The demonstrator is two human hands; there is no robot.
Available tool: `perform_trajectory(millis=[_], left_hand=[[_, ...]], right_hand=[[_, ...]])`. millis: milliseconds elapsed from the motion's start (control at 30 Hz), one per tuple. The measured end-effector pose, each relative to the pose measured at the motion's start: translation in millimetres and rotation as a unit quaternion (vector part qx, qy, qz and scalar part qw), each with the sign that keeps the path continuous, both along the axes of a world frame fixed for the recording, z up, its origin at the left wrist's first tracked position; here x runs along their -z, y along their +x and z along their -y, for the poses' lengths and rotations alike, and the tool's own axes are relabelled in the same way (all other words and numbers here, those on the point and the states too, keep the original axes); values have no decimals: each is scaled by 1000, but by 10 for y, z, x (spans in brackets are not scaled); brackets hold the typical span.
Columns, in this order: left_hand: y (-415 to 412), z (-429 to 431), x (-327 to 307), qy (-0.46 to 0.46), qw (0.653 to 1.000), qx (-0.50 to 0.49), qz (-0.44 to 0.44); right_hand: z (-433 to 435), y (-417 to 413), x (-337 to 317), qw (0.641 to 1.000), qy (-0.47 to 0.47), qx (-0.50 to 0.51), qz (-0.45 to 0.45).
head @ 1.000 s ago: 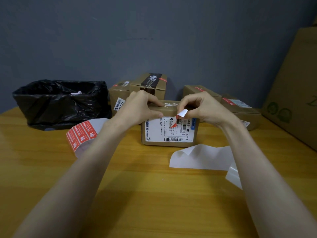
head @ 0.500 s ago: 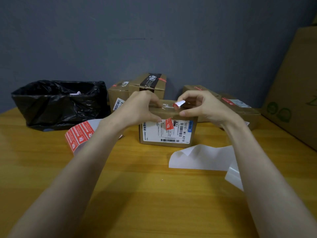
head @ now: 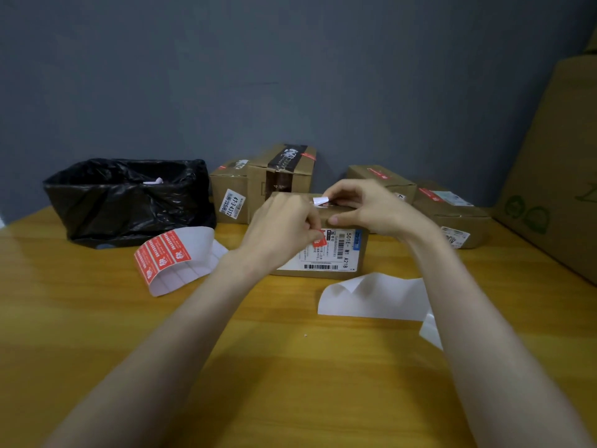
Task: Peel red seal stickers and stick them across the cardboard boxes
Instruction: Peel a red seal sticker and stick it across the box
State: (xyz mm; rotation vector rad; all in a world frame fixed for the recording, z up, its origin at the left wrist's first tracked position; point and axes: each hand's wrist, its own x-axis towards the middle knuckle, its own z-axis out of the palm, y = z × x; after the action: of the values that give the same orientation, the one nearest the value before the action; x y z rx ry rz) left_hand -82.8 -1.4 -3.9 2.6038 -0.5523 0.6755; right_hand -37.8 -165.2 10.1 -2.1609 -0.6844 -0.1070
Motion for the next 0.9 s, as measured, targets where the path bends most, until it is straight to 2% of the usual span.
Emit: perform_trajectory(millis=[233,433,600,733,833,900], left_hand=[[5,-50,105,-40,999,17,-20],[-96,-73,-48,-81,986,75,-122],[-128,-190,-212,-178,967,61,-171],[-73,-312,-248,-273,947,27,-169],[1,-318,-257,-320,929,6,-183],[55,-298,-272,-361,912,6,-194]], right_hand=[[-15,20,29,1000,-3,11,12],[-15,21,31,1000,-10,9,23],[10,-57,-24,999,35,-16,6],[20,-76,-43,994,108,3,-27],[-26,-71,-50,990,140,28,-14],[-45,-86,-83,992,116,52,17]])
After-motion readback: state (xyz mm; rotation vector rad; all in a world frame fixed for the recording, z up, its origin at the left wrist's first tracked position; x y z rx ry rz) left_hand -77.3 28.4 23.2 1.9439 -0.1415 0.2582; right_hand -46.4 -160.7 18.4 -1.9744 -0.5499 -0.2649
